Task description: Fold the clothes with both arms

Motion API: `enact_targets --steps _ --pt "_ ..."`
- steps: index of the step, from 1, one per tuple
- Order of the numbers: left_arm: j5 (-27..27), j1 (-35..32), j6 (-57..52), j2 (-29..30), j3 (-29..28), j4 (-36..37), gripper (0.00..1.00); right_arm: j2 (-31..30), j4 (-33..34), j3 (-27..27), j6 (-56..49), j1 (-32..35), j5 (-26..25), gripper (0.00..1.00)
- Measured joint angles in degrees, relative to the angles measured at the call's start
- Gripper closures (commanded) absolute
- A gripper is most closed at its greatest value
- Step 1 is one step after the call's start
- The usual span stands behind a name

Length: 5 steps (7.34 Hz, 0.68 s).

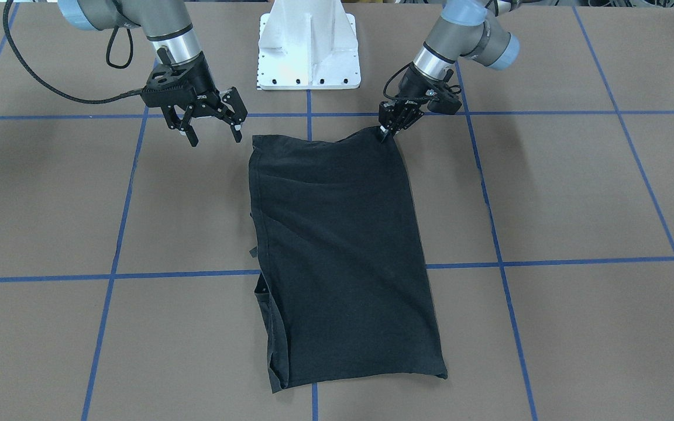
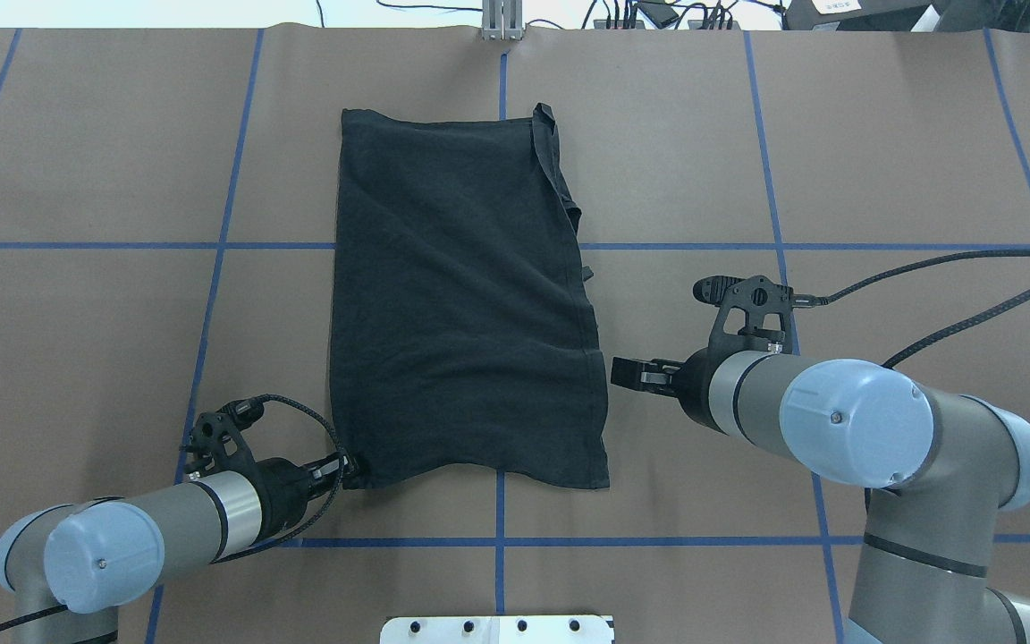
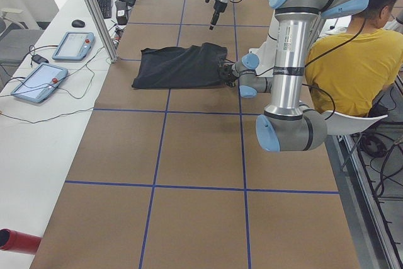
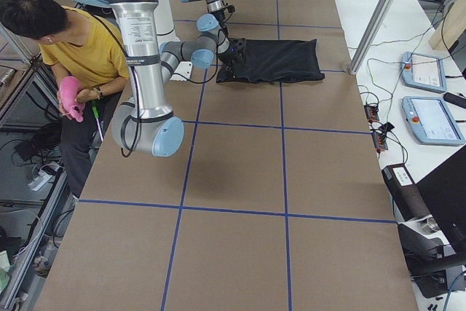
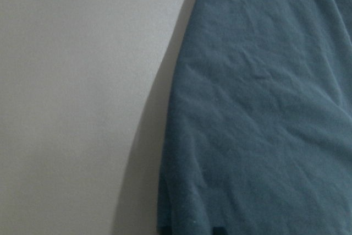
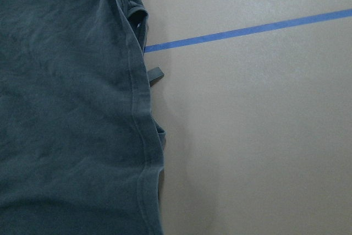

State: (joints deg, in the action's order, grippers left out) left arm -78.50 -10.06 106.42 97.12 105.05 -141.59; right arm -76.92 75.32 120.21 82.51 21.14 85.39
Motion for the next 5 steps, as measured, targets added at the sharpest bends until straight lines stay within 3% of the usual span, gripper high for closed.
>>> enact_targets --steps 2,5 --pt "0.0 0.1 0.0 0.0 0.1 0.0 1.0 3.1 0.3 -1.6 3.5 -0.1 -0.3 0.02" --pt "0.0 0.1 0.0 0.1 0.2 0.0 1.0 12.6 0.8 -11.6 19.3 -0.8 -1.6 0.16"
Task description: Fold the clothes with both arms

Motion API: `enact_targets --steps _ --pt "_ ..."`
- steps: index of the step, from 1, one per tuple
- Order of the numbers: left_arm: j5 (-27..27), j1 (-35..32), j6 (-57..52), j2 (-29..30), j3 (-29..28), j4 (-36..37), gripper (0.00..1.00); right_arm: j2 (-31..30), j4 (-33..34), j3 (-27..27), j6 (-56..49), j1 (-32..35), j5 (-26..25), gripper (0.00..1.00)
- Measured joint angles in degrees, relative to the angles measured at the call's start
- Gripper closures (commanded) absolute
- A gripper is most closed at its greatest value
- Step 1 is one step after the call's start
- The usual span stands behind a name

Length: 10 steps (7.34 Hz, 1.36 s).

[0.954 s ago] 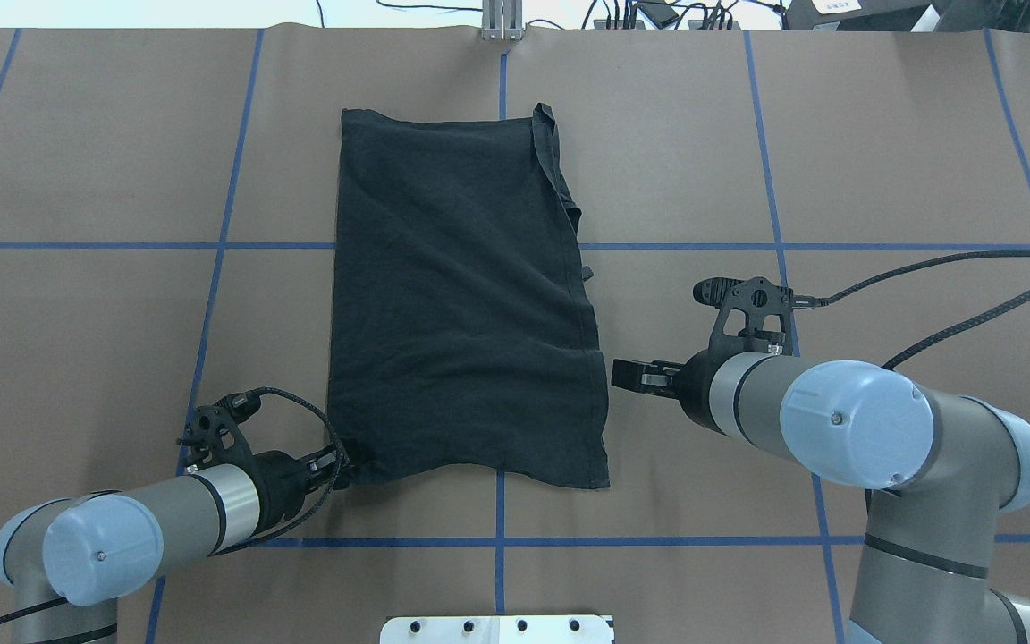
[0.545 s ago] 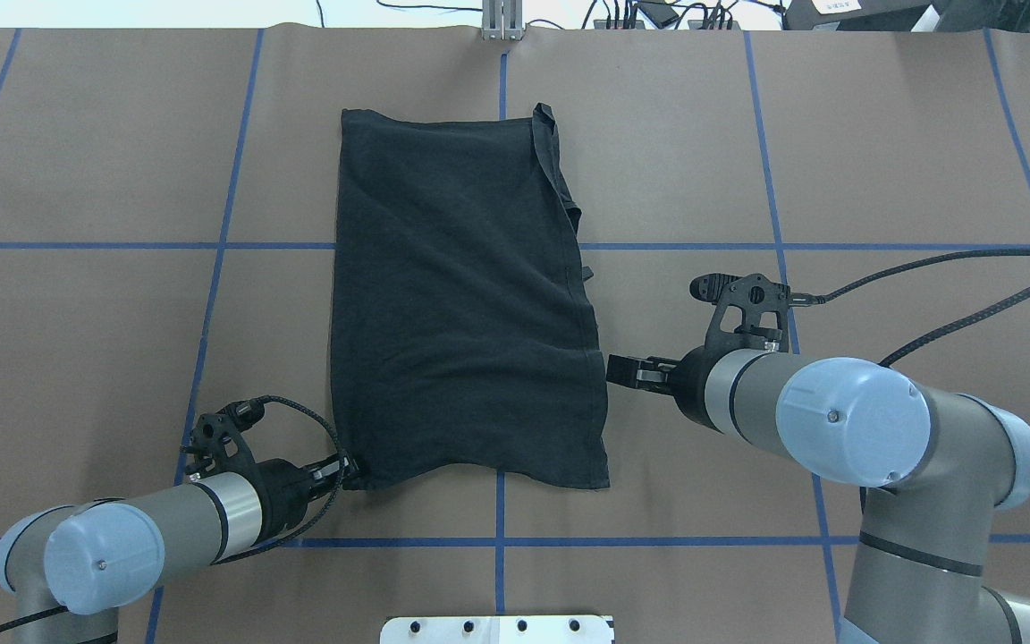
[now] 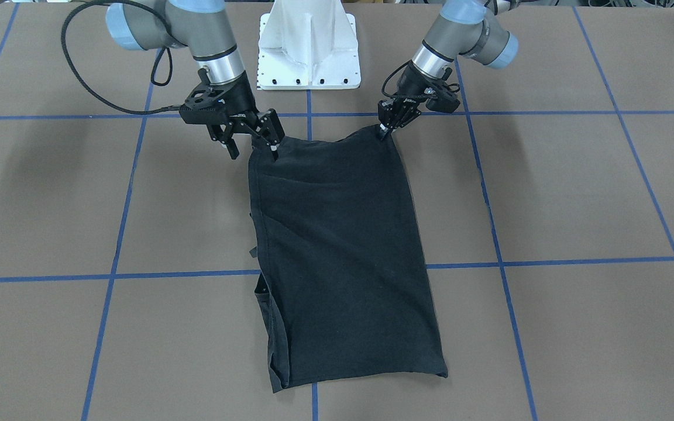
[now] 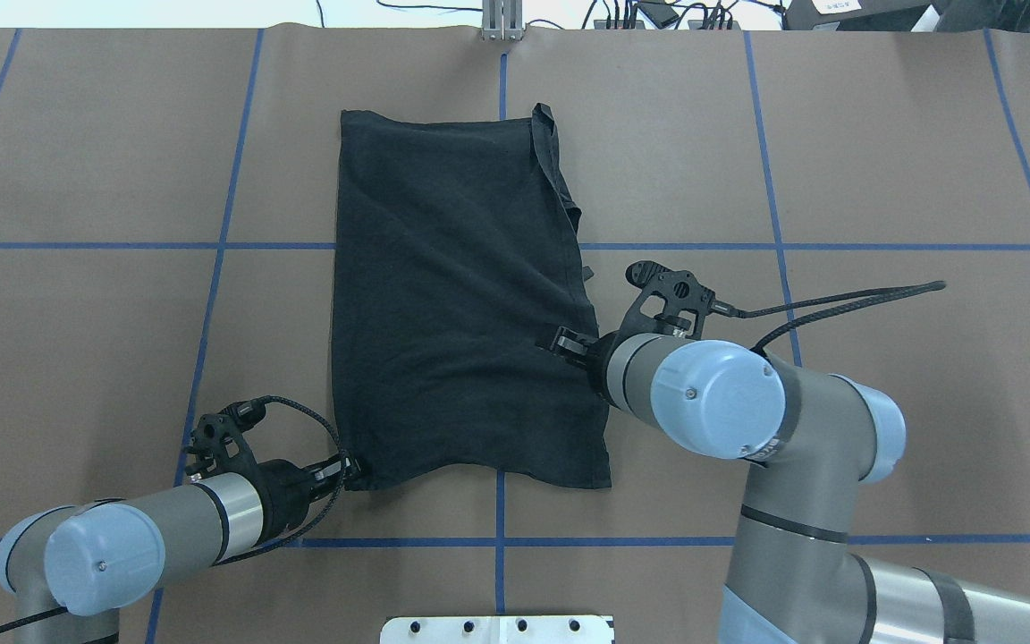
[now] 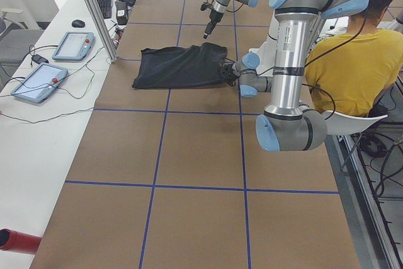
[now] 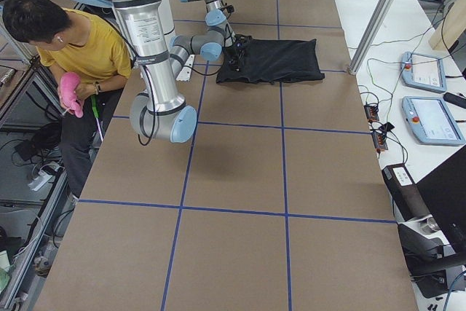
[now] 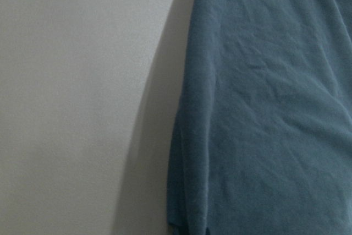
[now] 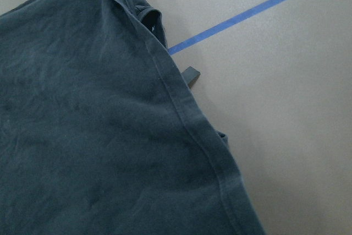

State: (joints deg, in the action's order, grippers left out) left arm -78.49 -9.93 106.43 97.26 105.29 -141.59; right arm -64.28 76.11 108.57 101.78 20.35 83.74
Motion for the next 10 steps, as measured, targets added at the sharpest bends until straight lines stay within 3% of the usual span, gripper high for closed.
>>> enact_targets --steps 3,5,8,9,10 --pt "0.2 0.0 0.0 0.0 0.0 0.0 1.0 1.9 0.1 -3.0 12.2 -4.2 -3.8 0.14" --pt "0.3 0.0 0.0 0.0 0.0 0.0 1.0 2.0 0.0 -5.7 13.9 -7.1 -7.3 0.11" --pt "0.4 0.0 0.0 0.0 -0.1 0.0 1.0 2.3 0.1 -8.2 13.9 -8.3 -8.5 0.05" --pt "0.4 0.0 0.0 0.0 -0.1 0.0 1.0 2.8 0.1 -8.9 13.7 -8.3 -8.5 0.1" --pt "0.4 0.0 0.0 0.0 -0.1 0.0 1.0 3.7 0.2 -9.9 13.7 -8.3 -8.5 0.29"
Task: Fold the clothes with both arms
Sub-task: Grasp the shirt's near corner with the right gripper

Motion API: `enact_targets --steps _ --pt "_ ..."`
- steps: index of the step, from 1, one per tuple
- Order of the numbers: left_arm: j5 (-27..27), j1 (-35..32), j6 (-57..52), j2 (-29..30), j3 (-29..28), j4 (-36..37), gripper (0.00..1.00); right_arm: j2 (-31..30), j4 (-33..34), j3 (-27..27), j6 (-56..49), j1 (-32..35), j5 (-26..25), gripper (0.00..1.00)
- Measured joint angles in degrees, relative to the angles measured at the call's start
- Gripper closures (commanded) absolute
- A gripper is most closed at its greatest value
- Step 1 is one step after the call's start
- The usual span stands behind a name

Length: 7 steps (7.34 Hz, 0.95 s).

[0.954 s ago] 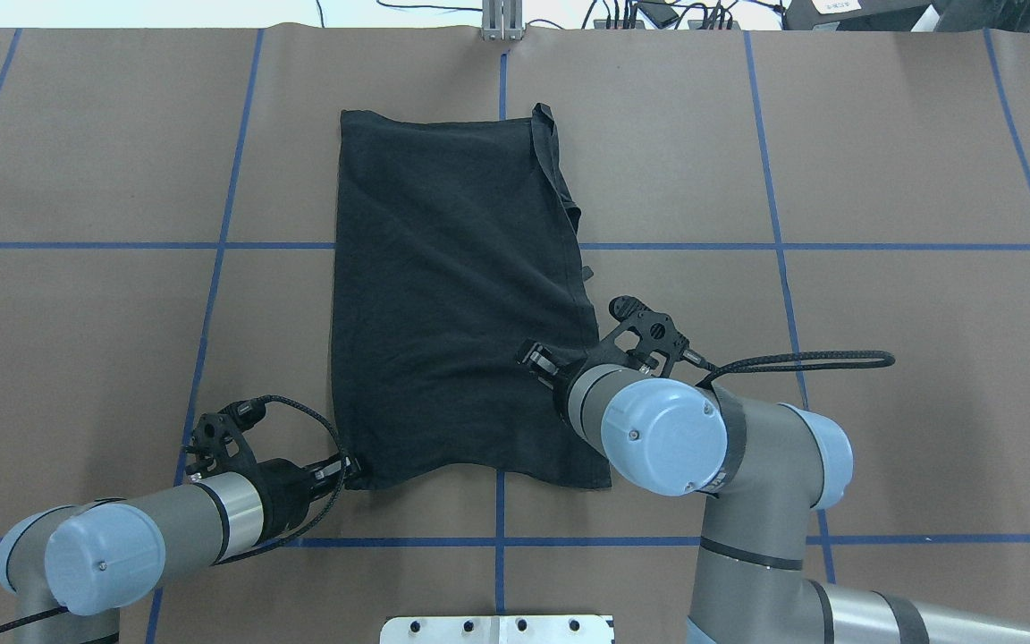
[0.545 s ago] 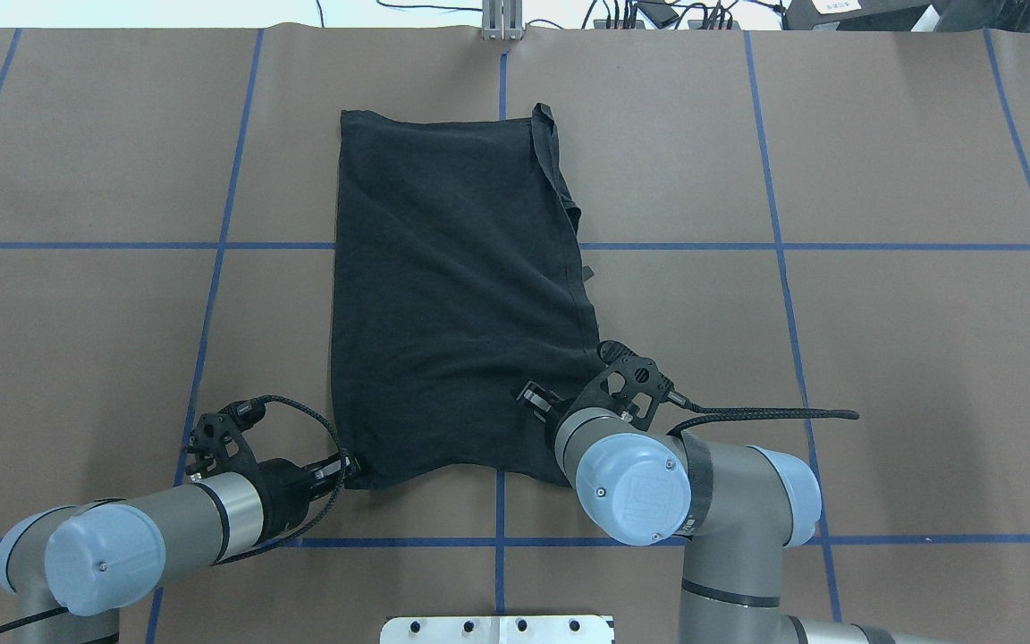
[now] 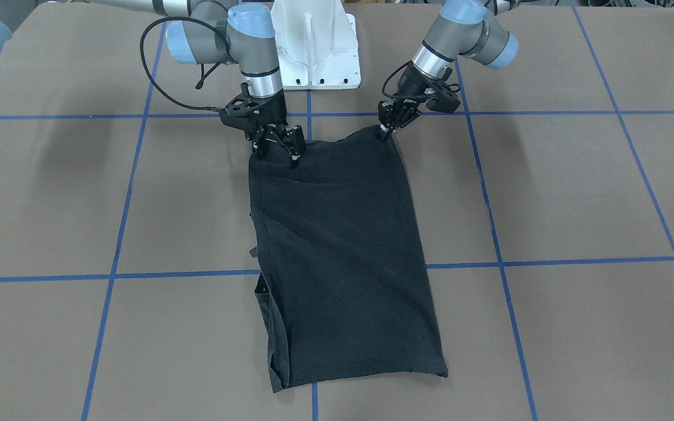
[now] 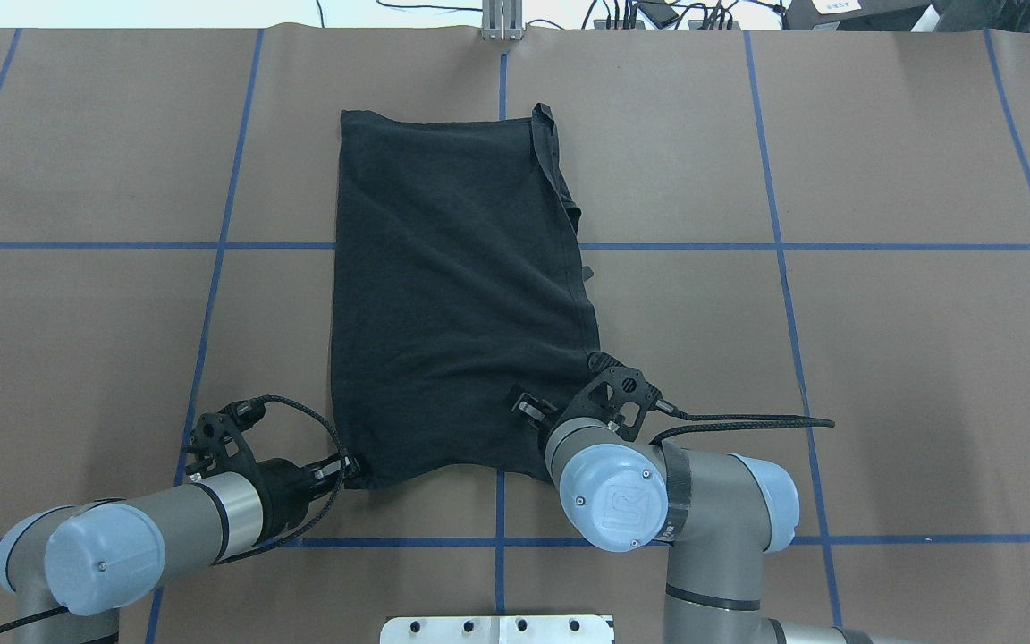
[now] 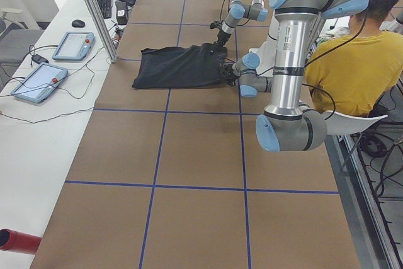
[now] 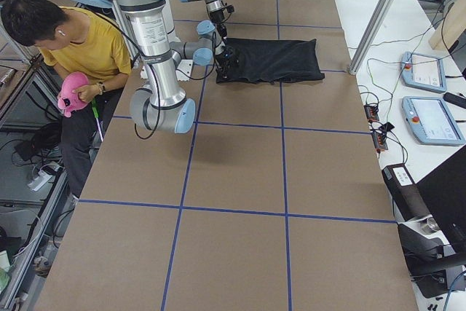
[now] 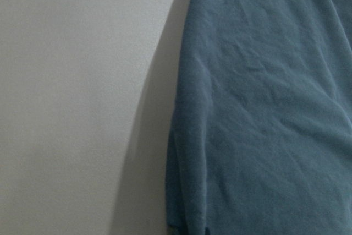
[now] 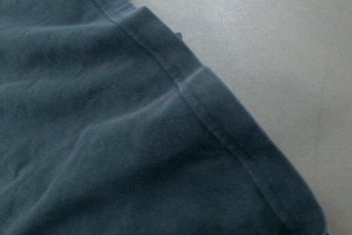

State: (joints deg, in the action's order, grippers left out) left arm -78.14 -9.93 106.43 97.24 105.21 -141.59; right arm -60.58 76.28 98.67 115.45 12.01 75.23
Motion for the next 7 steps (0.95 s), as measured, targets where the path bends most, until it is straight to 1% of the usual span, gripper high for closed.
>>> enact_targets --steps 1,2,3,7 --pt "0.0 0.0 0.0 0.0 0.0 0.0 1.0 0.7 0.0 -0.7 0.1 0.1 0.0 0.55" --pt "0.0 0.0 0.0 0.0 0.0 0.0 1.0 1.3 -0.1 -1.2 0.4 0.1 0.0 0.97" --pt "0.0 0.0 0.0 0.0 0.0 0.0 1.0 1.6 -0.2 -1.3 0.5 0.2 0.0 1.0" --pt "0.0 0.0 -0.1 0.1 0.0 0.0 1.0 1.9 -0.3 -0.8 0.7 0.6 0.0 1.0"
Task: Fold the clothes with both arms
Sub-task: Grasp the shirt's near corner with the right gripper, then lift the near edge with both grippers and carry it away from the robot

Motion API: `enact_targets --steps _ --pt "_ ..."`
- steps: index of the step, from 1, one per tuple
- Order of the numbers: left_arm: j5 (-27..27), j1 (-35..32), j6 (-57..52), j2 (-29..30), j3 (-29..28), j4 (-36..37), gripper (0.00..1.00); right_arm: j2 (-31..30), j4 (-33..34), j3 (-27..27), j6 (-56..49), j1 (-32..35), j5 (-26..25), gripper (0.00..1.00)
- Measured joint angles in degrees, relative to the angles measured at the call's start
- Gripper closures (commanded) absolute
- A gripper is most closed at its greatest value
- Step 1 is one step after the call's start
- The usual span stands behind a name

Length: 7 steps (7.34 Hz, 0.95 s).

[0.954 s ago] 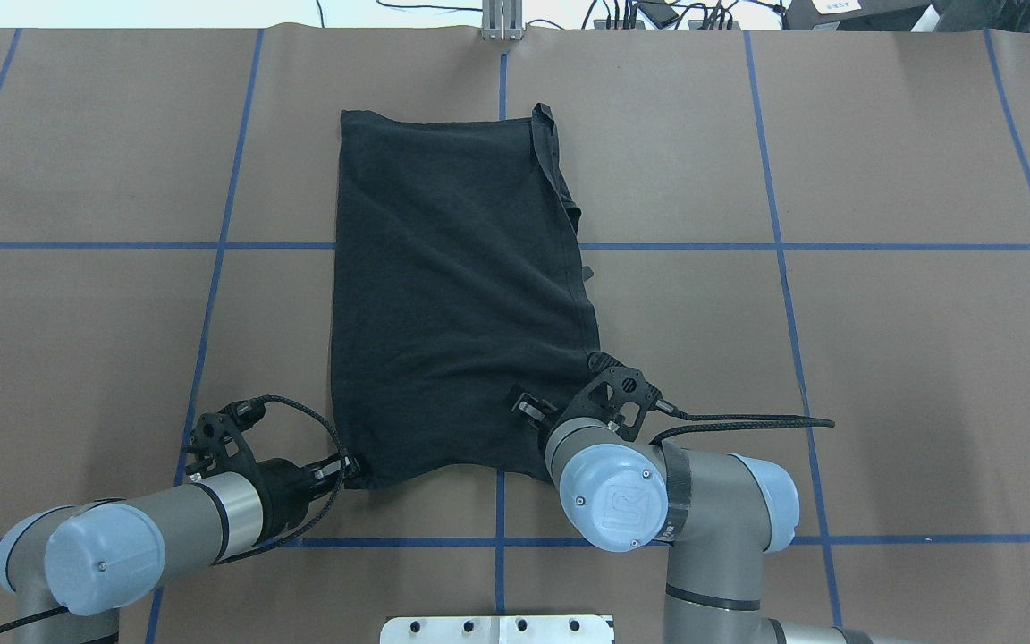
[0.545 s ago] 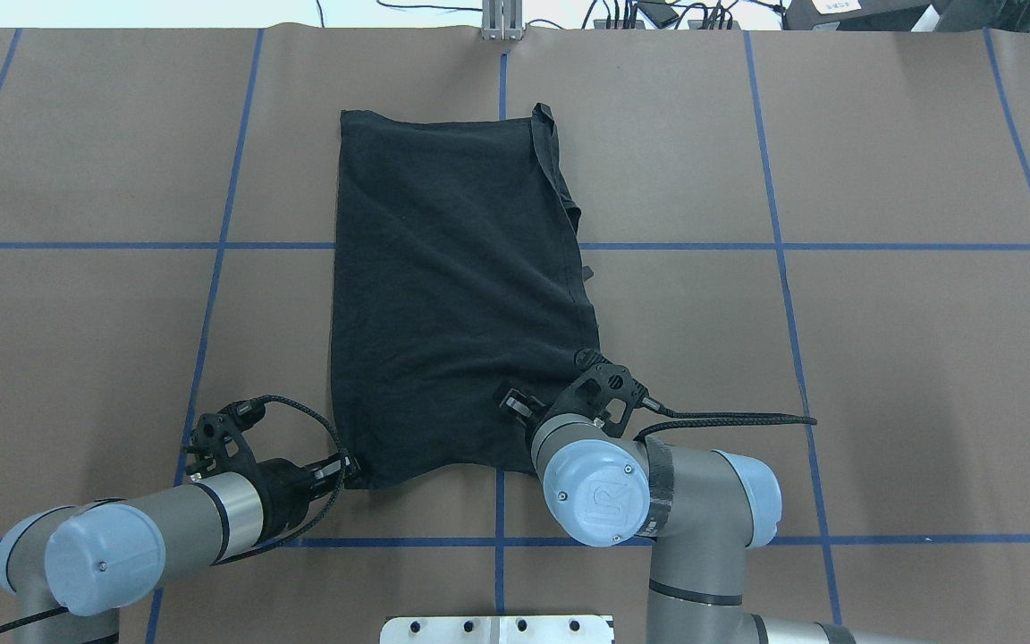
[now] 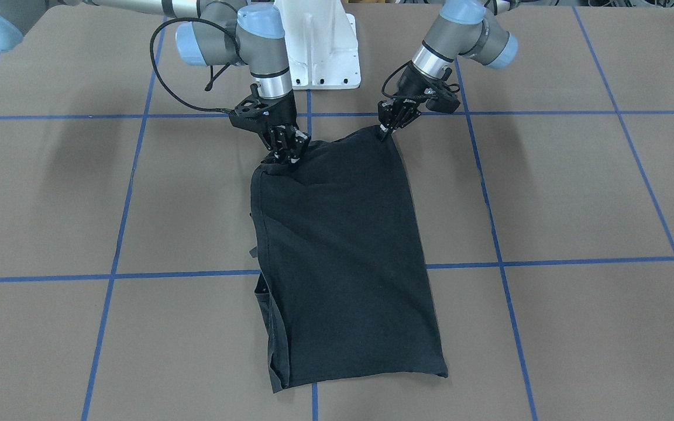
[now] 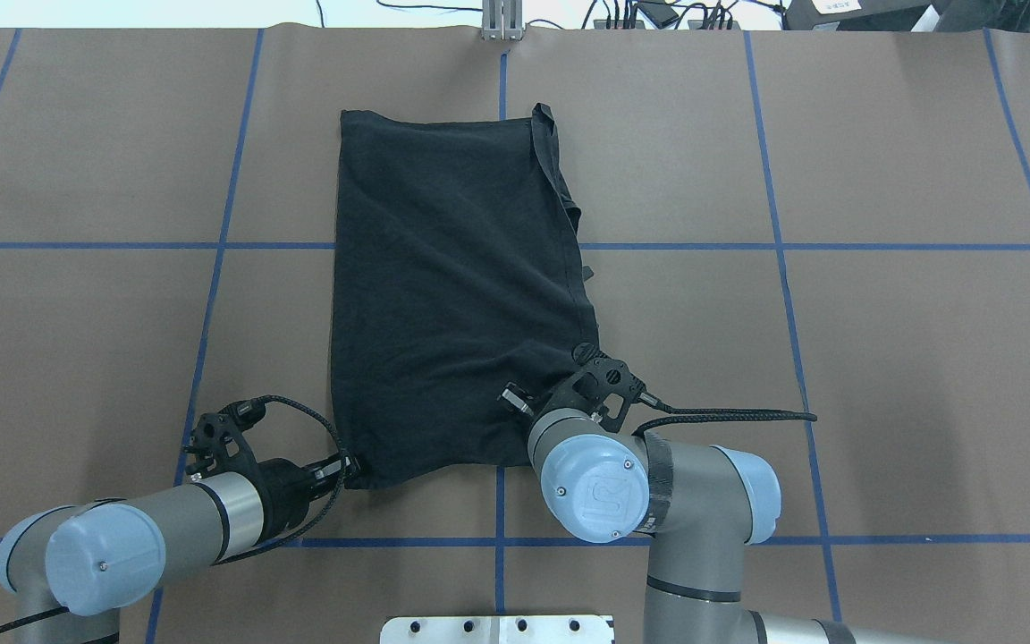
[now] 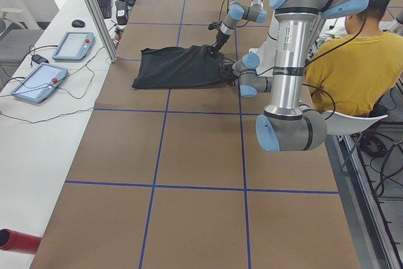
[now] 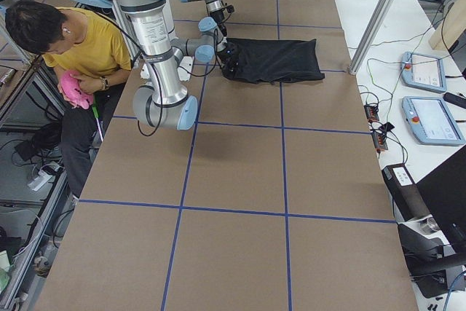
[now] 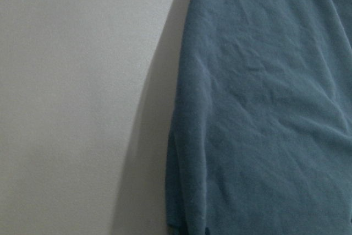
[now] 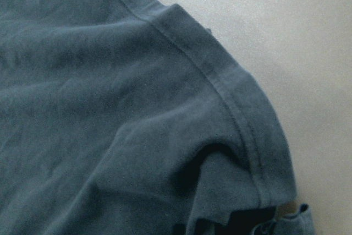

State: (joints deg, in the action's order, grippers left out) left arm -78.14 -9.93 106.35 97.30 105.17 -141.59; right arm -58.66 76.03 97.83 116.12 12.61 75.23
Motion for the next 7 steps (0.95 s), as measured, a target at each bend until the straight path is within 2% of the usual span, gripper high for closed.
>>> enact_targets --steps 3,5,6,7 --pt "-0.2 0.0 -0.3 0.0 0.8 0.0 1.0 -0.6 0.1 2.3 -0.2 0.7 0.1 1.0" --pt "-1.1 -0.2 -0.9 -1.2 5.5 0.7 1.0 -2.8 0.2 6.4 -0.6 0.5 0.2 1.0" --pt "-2.1 -0.2 -0.9 -2.1 9.2 2.2 1.0 -5.5 1.1 10.8 -0.7 -0.9 0.3 1.0" --pt "-3.1 0.1 -0.9 -3.2 13.3 4.1 1.0 -8.7 4.9 18.1 -0.6 -3.9 0.2 1.0"
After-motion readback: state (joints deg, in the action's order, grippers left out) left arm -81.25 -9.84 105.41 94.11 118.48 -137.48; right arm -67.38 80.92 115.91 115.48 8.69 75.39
